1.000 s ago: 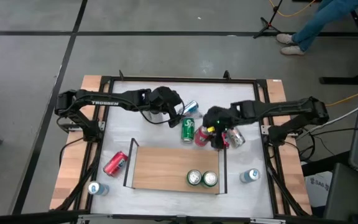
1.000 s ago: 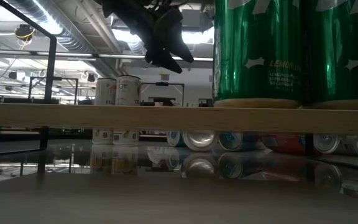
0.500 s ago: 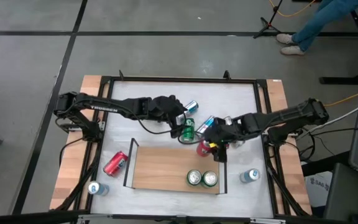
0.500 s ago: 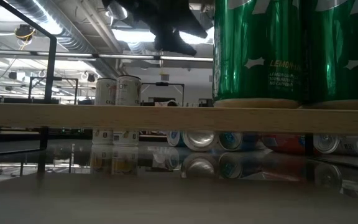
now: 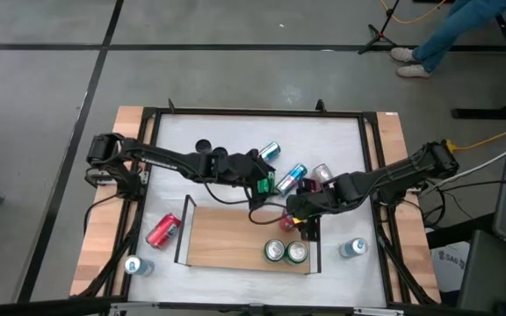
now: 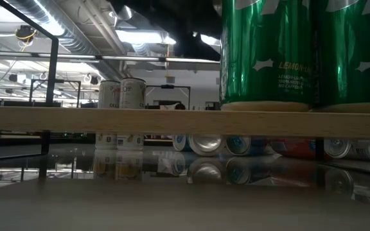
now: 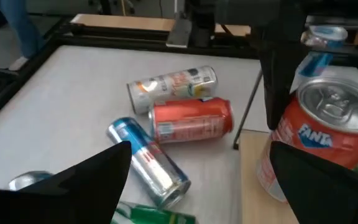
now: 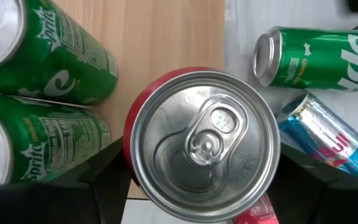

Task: Place canned beverage on shelf
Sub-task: Put the top center red soda can on the shelf

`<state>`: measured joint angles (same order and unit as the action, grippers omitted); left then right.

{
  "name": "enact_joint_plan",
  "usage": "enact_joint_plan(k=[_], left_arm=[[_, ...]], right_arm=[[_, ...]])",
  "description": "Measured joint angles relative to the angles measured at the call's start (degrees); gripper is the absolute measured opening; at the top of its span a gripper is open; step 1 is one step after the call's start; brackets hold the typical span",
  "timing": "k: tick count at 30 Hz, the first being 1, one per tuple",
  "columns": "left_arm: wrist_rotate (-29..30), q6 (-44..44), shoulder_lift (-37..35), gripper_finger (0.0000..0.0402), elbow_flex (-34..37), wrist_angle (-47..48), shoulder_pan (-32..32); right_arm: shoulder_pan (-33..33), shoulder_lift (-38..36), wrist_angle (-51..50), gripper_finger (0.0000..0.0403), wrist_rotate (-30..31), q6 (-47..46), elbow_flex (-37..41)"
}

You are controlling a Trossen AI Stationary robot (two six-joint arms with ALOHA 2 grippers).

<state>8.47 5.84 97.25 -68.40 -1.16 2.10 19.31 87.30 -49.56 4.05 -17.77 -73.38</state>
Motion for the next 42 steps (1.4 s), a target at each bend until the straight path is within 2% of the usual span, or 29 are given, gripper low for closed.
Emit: enact_joint_plan(k=[17, 42], left_arm=[[0.0, 0.0, 9.2, 0.0377, 0.0, -8.9, 1.5], [-0.5, 0.0, 9.9, 0.0377, 0.0, -11.0, 1.5]], right_arm=[[-0.2, 0.6, 0.1, 0.0289, -1.0, 0.0, 0.0], [-0.2, 0.8, 0.2, 0.0289, -1.0, 0.1, 0.0]])
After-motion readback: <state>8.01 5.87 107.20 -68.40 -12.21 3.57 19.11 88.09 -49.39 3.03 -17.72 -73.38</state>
